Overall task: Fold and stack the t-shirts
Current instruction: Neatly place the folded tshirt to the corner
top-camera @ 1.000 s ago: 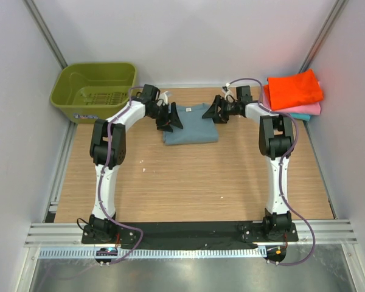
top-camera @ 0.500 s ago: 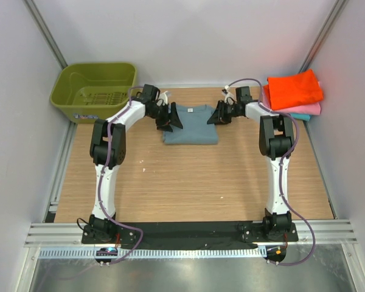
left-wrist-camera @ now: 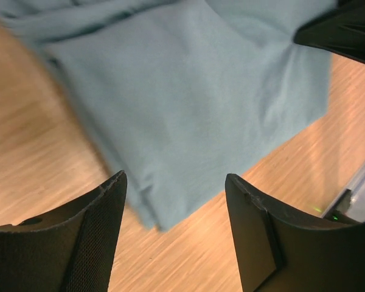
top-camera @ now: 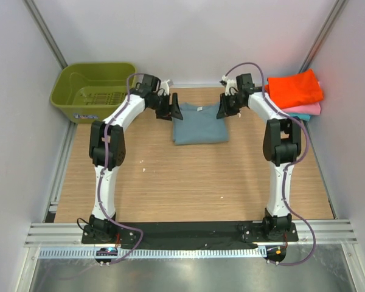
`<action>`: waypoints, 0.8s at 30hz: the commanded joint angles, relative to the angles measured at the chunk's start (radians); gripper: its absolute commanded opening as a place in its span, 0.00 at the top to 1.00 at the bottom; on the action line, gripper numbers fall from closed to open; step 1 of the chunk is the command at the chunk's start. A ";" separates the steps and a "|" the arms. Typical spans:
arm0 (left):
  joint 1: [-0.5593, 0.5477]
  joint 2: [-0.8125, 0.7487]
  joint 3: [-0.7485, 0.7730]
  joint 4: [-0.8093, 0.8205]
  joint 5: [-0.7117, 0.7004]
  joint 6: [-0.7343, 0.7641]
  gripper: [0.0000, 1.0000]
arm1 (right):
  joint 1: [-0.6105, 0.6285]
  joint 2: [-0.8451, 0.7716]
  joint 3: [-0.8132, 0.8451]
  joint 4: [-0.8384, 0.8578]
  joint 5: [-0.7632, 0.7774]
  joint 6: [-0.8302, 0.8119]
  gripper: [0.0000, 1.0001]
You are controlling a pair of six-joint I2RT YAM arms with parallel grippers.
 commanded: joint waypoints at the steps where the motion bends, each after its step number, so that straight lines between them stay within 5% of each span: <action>1: 0.001 -0.126 0.087 -0.045 -0.089 0.123 0.33 | -0.007 -0.216 0.039 -0.079 0.198 -0.214 0.99; 15: 0.021 -0.129 0.075 -0.059 0.009 0.069 0.35 | -0.070 -0.323 0.062 -0.132 0.493 -0.379 0.99; 24: -0.024 -0.152 0.016 -0.073 -0.002 0.091 0.35 | -0.197 -0.264 0.253 -0.136 0.561 -0.365 0.99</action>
